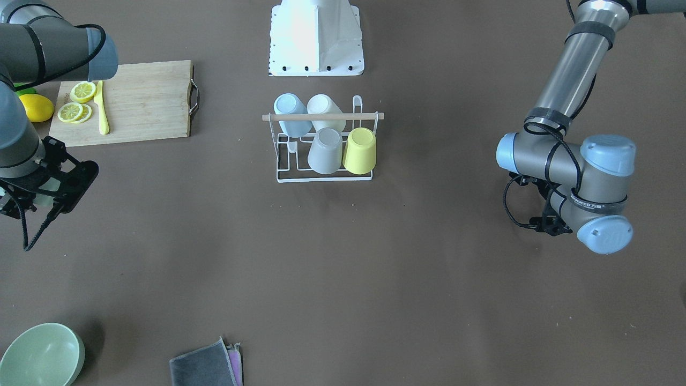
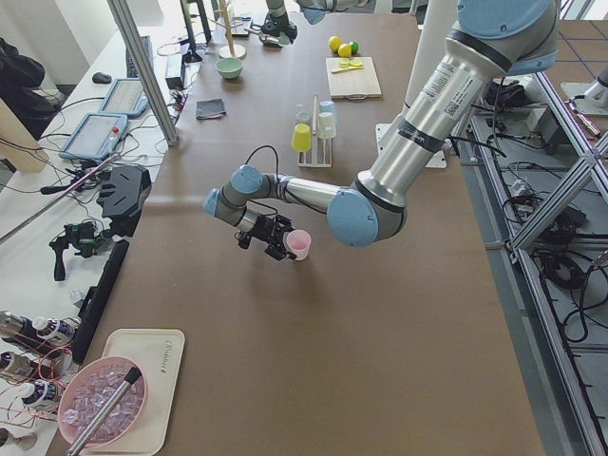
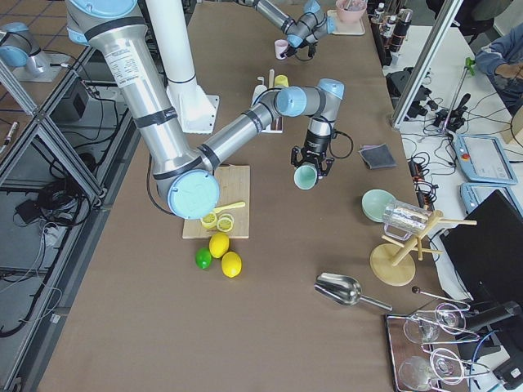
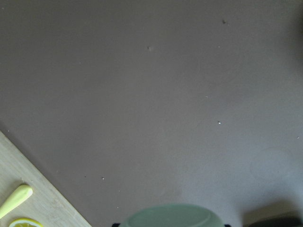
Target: Place cup on cup holder
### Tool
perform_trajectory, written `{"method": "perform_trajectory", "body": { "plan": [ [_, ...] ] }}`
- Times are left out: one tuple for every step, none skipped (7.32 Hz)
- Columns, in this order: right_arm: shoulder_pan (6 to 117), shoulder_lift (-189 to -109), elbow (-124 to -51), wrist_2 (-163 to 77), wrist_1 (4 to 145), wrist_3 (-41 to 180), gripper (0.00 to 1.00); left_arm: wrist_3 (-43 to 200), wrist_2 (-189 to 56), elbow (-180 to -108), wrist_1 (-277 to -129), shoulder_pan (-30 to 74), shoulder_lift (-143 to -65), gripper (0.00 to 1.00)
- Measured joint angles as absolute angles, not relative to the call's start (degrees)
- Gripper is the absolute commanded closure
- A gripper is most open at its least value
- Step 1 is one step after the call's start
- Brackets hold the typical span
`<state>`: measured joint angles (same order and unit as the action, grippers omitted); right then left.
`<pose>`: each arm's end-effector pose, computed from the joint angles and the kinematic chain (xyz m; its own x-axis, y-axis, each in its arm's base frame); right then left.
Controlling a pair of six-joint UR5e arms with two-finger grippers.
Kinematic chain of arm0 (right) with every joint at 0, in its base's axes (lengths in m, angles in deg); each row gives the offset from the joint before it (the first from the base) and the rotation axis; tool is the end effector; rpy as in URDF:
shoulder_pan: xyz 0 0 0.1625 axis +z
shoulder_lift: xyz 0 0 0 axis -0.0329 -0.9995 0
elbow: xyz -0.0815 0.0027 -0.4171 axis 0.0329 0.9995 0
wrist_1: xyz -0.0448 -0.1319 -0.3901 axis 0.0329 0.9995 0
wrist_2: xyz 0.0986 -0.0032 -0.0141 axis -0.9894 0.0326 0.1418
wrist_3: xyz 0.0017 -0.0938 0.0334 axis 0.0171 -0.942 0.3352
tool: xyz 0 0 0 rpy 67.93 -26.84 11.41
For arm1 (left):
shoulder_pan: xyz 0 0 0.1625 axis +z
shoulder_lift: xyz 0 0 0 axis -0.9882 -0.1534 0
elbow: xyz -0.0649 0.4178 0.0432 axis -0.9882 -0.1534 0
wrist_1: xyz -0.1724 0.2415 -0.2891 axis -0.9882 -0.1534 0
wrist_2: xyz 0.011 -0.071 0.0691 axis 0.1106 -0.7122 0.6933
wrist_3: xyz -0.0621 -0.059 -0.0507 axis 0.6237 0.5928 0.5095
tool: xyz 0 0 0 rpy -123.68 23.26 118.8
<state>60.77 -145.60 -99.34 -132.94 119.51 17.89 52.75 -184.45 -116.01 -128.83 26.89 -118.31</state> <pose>-0.2227 -0.5511 0.3927 0.3353 -0.9054 0.2604 0.8590 0.4073 0.3101 0.3392 -0.5706 0.5816 0.7189 0.0934 -0.6888 -0.5888 0.6085 -0.5320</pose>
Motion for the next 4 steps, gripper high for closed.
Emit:
{"method": "perform_trajectory", "body": {
  "plan": [
    [61.0,-145.8,-101.6,-133.6,119.4,20.0,1.00,51.8,-184.5,-115.9,-128.8,26.9,-118.1,0.02],
    [61.2,-146.3,-104.2,-134.2,118.2,23.2,1.00,51.2,-184.5,-115.8,-128.8,26.9,-118.0,0.02],
    [61.3,-147.6,-106.4,-135.1,115.7,26.8,1.00,51.0,-184.5,-115.8,-128.8,27.0,-118.0,0.02],
    [61.5,-149.3,-107.0,-136.4,111.1,28.6,1.00,50.9,-184.5,-115.8,-128.8,27.1,-118.0,0.02]
  ]
}}
